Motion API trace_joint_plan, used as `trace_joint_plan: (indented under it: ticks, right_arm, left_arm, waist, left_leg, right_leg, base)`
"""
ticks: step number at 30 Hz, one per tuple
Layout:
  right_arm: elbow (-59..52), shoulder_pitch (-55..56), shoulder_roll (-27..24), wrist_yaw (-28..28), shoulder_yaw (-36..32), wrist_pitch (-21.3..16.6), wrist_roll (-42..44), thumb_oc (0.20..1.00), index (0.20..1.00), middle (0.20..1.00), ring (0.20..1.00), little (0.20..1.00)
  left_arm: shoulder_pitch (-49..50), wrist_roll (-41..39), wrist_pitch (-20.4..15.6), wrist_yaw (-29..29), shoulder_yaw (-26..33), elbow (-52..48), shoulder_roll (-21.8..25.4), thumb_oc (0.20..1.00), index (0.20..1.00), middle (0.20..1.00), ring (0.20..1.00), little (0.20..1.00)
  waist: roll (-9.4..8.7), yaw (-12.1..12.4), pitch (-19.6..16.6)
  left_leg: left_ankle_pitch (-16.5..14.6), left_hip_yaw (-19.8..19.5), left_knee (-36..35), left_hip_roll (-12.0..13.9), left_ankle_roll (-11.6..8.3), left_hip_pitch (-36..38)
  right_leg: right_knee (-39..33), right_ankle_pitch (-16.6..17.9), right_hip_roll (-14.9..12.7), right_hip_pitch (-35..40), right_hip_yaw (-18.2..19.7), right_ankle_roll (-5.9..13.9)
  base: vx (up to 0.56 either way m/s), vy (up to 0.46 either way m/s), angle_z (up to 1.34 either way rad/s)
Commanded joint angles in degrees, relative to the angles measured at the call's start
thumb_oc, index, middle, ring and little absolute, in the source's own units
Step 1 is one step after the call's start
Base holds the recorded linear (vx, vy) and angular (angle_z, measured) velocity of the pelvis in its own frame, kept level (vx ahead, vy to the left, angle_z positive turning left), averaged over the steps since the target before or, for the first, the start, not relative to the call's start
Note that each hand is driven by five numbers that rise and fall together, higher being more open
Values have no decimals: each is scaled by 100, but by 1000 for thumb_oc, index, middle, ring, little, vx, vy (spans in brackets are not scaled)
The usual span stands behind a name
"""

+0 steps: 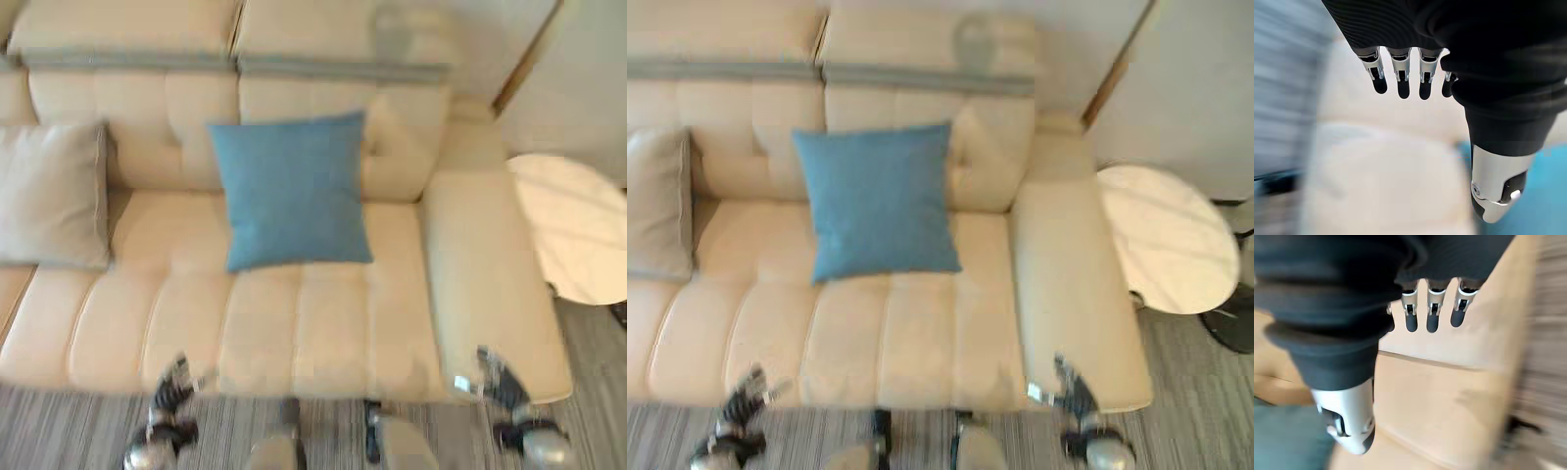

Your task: Pick up all the scattered cushions and arrange them neatly on the sofa.

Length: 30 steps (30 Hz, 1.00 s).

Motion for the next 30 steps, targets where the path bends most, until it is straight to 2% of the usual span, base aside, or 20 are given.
trace_joint_plan:
  ticks: [1, 2, 4, 6, 8, 9, 10, 11, 12, 13, 14, 15, 16, 17, 19, 22, 23, 24, 26, 30]
  right_arm:
    - [-218, -636, -256, -60, -11, -179, -207, 1000, 1000, 1000, 1000, 1000]
    - [-22, -717, -212, -116, 118, -156, -268, 1000, 1000, 1000, 1000, 1000]
    - [231, -783, -158, -172, 263, -148, -244, 1000, 1000, 1000, 1000, 1000]
    - [441, -724, -92, -228, 307, -167, -221, 1000, 1000, 1000, 1000, 1000]
    - [681, -726, -19, -297, 305, -152, -206, 1000, 1000, 1000, 1000, 1000]
    - [744, -737, 11, -325, 305, -129, -237, 1000, 1000, 1000, 1000, 1000]
    - [718, -724, 21, -386, 285, -91, -331, 1000, 1000, 1000, 1000, 1000]
    - [623, -725, 44, -381, 305, -91, -308, 1000, 1000, 1000, 1000, 1000]
    - [622, -726, 43, -381, 303, -91, -308, 1000, 1000, 1000, 1000, 1000]
    - [596, -821, -5, -442, 329, -76, -237, 1000, 1000, 1000, 1000, 1000]
    - [572, -846, -35, -486, 325, -90, -224, 1000, 1000, 1000, 1000, 1000]
    - [573, -847, -37, -486, 326, -91, -224, 1000, 1000, 1000, 1000, 1000]
    - [554, -882, -83, -498, 318, -76, -232, 1000, 1000, 1000, 1000, 1000]
    - [521, -1004, -218, -528, 317, -36, -273, 1000, 1000, 1000, 1000, 1000]
    - [397, -1011, -313, -546, 279, -38, -266, 1000, 1000, 1000, 1000, 1000]
    - [229, -943, -374, -491, 282, -61, -268, 1000, 1000, 1000, 1000, 1000]
    - [229, -944, -374, -491, 282, -61, -268, 1000, 1000, 1000, 1000, 1000]
    - [122, -924, -392, -457, 313, -83, -285, 1000, 1000, 1000, 1000, 1000]
    - [151, -914, -369, -455, 349, -106, -309, 1000, 1000, 1000, 1000, 1000]
    - [178, -892, -330, -457, 392, -117, -338, 1000, 1000, 1000, 1000, 1000]
  left_arm:
    - [-317, 391, -196, -45, 114, -159, 362, 1000, 1000, 1000, 1000, 1000]
    - [-444, 507, -205, 33, 31, 5, 450, 1000, 1000, 1000, 1000, 1000]
    - [-606, 547, -216, 80, -94, -22, 526, 1000, 1000, 1000, 1000, 1000]
    - [-731, 500, -213, 128, -187, 44, 555, 1000, 1000, 1000, 1000, 1000]
    - [-815, 577, -194, 179, -261, 69, 584, 1000, 1000, 1000, 1000, 1000]
    - [-820, 546, -175, 209, -260, 86, 578, 1000, 1000, 1000, 1000, 1000]
    - [-787, 505, -159, 280, -215, 96, 561, 1000, 1000, 1000, 1000, 1000]
    - [-771, 482, -174, 292, -275, 7, 520, 1000, 1000, 1000, 1000, 1000]
    - [-772, 482, -173, 292, -275, 6, 519, 1000, 1000, 1000, 1000, 1000]
    - [-812, 478, -181, 330, -268, -29, 463, 1000, 1000, 1000, 1000, 1000]
    - [-811, 498, -194, 346, -267, 2, 410, 1000, 1000, 1000, 1000, 1000]
    - [-811, 499, -195, 347, -267, 3, 408, 1000, 1000, 1000, 1000, 1000]
    - [-821, 482, -183, 360, -247, 1, 375, 1000, 1000, 1000, 1000, 1000]
    - [-833, 437, -170, 410, -205, 19, 278, 1000, 1000, 1000, 1000, 1000]
    - [-801, 480, -189, 373, -229, 47, 219, 1000, 1000, 1000, 1000, 1000]
    - [-703, 503, -201, 287, -230, 6, 213, 1000, 1000, 1000, 1000, 1000]
    - [-705, 503, -201, 286, -229, 6, 213, 1000, 1000, 1000, 1000, 1000]
    - [-645, 424, -198, 276, -208, -25, 178, 1000, 1000, 1000, 1000, 1000]
    - [-627, 459, -186, 267, -270, -49, 152, 1000, 1000, 1000, 1000, 1000]
    - [-686, 649, -167, 273, -380, -40, 181, 1000, 1000, 1000, 1000, 1000]
  waist:
    - [-22, 12, -16]
    - [-50, 4, 103]
    - [20, 70, 224]
    - [152, 136, 188]
    - [202, 195, 65]
    - [214, 227, 11]
    - [157, 281, -9]
    - [104, 351, -11]
    - [118, 356, -17]
    - [141, 431, -89]
    - [157, 448, -101]
    - [161, 440, -103]
    - [204, 458, -80]
    - [253, 475, 66]
    - [192, 419, 144]
    - [36, 323, 95]
    - [39, 319, 83]
    - [13, 292, 57]
    - [71, 237, -63]
    - [101, 144, -273]
  left_leg:
    - [-612, 55, 221, -94, 0, 79]
    - [-496, 169, 167, -57, 22, 93]
    - [-252, 187, 127, 69, 30, -20]
    - [-17, 118, 1, 228, 28, -155]
    - [96, 45, -38, 289, 5, -255]
    - [145, 52, -38, 323, -17, -307]
    - [238, 74, -14, 339, -62, -395]
    - [356, 53, 27, 342, -105, -518]
    - [364, 52, 23, 360, -109, -528]
    - [612, 142, -7, 455, -269, -882]
    - [725, 200, -14, 517, -366, -1037]
    - [727, 191, -14, 519, -370, -1041]
    - [816, 201, -34, 572, -457, -1149]
    - [864, 52, 60, 576, -617, -1319]
    - [468, -292, 484, 364, -485, -1288]
    - [-327, -592, 1166, 151, -331, -945]
    - [-318, -596, 1165, 153, -331, -962]
    - [-700, -878, 1342, 36, -285, -586]
    - [-688, -984, 1116, 11, -232, -418]
    - [-577, -922, 563, 4, -202, -96]
  right_leg:
    - [-67, 270, -260, -223, -25, 573]
    - [189, 350, -229, -376, 10, 689]
    - [912, -52, -134, -331, -158, 570]
    - [2000, -568, 39, -191, -130, 374]
    - [2704, -808, 128, 87, -82, 315]
    - [2845, -776, 110, 215, -78, 288]
    - [2689, -760, 71, 504, -136, 273]
    - [2232, -1198, 155, 821, -196, 117]
    - [2211, -1177, 174, 817, -196, 111]
    - [1412, -1593, 428, 1058, -137, -33]
    - [956, -1758, 574, 1173, -113, -150]
    - [927, -1743, 580, 1188, -121, -154]
    - [766, -1771, 642, 1178, -178, -195]
    - [679, -1671, 645, 1047, -223, -256]
    - [557, -1423, 508, 883, -303, -214]
    - [338, -1084, 270, 724, -267, -176]
    - [332, -1073, 272, 711, -270, -177]
    - [241, -992, 283, 664, -151, -180]
    - [140, -961, 349, 665, -129, -177]
    - [81, -907, 389, 727, -182, -149]
  base:
    - [-308, 129, -111]
    - [-346, 43, -81]
    - [-442, 27, -55]
    - [-374, -27, -1]
    - [-267, -89, 34]
    - [-295, -164, 25]
    - [-252, -180, 12]
    - [-171, -139, 1]
    - [-243, -188, -14]
    - [-300, -206, -12]
    - [-294, -207, -3]
    - [-224, -135, 10]
    - [-391, -122, 9]
    - [-565, -145, 9]
    - [-487, -75, -5]
    - [-236, -17, 17]
    - [-175, -8, 16]
    - [-117, 14, -15]
    - [-81, 36, -13]
    - [-12, 50, 16]
